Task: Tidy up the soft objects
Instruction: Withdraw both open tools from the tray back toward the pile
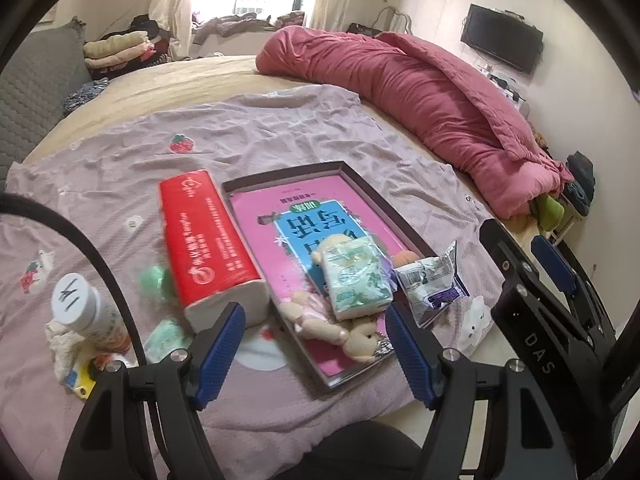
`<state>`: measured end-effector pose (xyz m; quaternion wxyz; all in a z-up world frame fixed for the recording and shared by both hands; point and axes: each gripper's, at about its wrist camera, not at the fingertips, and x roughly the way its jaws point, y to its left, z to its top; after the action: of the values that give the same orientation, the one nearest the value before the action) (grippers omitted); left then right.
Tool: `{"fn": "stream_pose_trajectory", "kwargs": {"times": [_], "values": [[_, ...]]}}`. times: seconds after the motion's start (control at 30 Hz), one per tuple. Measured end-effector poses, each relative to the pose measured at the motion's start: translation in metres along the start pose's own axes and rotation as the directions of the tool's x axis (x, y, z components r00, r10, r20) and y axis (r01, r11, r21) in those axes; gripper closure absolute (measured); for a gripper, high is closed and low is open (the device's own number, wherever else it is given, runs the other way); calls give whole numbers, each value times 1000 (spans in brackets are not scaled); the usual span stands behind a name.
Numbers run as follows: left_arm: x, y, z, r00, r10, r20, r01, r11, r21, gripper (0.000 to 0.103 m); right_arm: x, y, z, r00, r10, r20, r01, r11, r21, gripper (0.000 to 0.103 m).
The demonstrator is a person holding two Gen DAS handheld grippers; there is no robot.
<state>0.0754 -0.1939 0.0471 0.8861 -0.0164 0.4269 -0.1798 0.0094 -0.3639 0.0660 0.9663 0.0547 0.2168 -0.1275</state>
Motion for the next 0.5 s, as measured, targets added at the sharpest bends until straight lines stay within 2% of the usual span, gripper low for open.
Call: {"fn": "stream_pose_trajectory", "kwargs": {"times": [0.37,0.5], "values": [[-49,41,-6,998,37,53,-34,998,-57,31,-35,34,20,996,58,60,-56,997,-45,27],[-69,65,-6,995,76,69,-70,993,-91,31,-49,49,26,993,93,70,-88,994,-69,27]]}}
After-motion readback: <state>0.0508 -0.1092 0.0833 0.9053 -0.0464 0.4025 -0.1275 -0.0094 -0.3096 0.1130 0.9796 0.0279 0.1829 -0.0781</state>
